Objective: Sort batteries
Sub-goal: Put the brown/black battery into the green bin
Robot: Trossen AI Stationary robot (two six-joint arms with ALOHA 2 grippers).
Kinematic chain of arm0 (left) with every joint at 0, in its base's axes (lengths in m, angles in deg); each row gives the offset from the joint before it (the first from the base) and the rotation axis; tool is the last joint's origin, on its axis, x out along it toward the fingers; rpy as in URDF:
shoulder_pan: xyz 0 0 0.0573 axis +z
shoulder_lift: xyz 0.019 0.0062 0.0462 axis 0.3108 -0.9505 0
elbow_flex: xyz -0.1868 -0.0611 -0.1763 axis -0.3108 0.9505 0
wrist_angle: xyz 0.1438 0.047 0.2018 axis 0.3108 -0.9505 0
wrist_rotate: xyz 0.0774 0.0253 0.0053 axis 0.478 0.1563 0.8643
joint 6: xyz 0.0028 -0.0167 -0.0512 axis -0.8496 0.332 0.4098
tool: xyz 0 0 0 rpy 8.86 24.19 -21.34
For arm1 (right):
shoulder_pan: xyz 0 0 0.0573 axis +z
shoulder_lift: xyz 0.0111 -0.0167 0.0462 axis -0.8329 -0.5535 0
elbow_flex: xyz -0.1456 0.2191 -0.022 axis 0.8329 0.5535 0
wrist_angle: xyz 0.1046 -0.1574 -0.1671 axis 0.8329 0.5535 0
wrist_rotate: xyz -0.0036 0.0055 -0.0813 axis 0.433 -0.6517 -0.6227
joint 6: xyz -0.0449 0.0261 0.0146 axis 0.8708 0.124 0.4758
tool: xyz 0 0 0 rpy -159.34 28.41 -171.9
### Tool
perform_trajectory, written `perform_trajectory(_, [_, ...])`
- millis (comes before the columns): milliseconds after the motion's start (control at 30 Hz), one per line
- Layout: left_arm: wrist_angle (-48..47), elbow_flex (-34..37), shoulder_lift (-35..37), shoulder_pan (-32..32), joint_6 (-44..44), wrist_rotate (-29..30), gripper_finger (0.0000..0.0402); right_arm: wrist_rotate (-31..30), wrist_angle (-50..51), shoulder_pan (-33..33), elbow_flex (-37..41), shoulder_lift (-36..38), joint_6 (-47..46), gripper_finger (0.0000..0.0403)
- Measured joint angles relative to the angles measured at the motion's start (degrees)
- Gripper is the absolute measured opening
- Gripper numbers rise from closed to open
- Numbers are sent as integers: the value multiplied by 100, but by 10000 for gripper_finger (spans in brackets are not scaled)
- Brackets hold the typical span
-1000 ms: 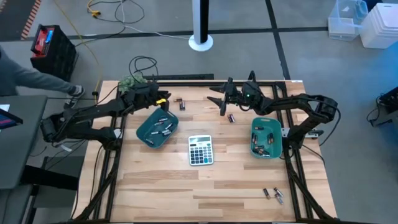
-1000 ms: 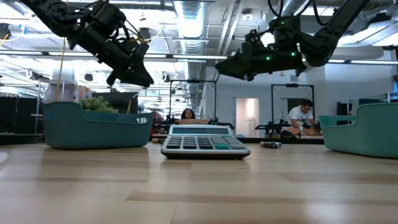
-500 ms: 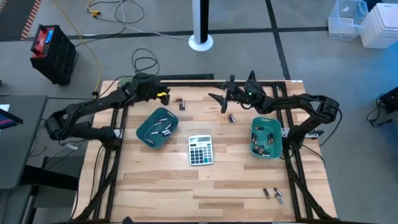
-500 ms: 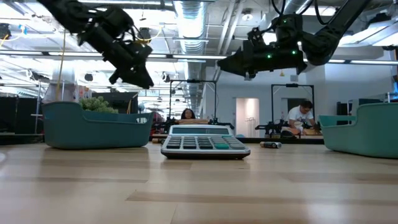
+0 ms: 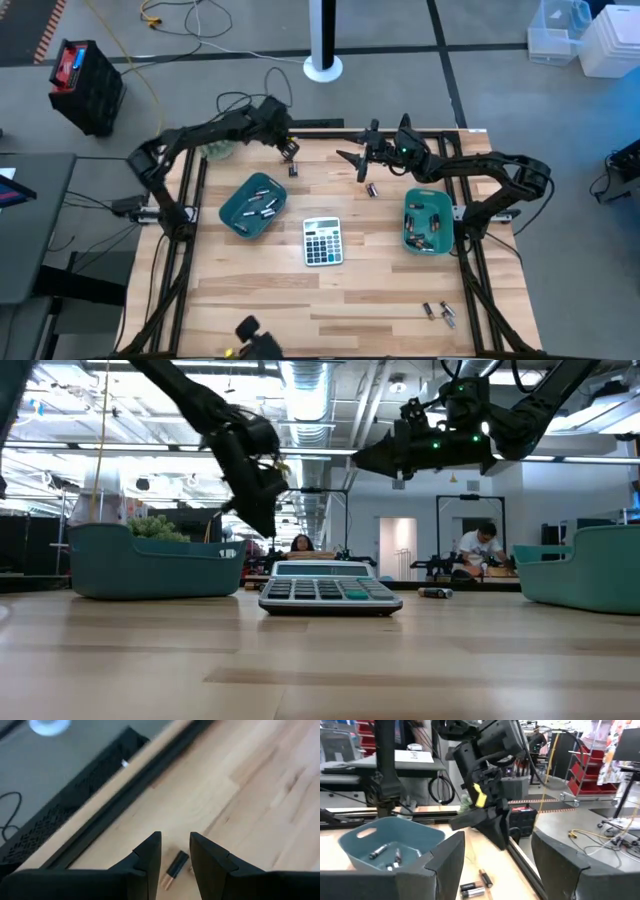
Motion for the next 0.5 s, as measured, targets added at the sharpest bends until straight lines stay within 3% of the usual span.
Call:
perform_trajectory(267, [-1559, -1377, -1167, 28, -866, -49, 98, -2, 69, -98, 0, 0, 46, 244])
perform_trajectory(500, [-2034, -1875, -1615, 50, -1186, -256, 98, -2, 134, -89, 0, 0, 63, 244])
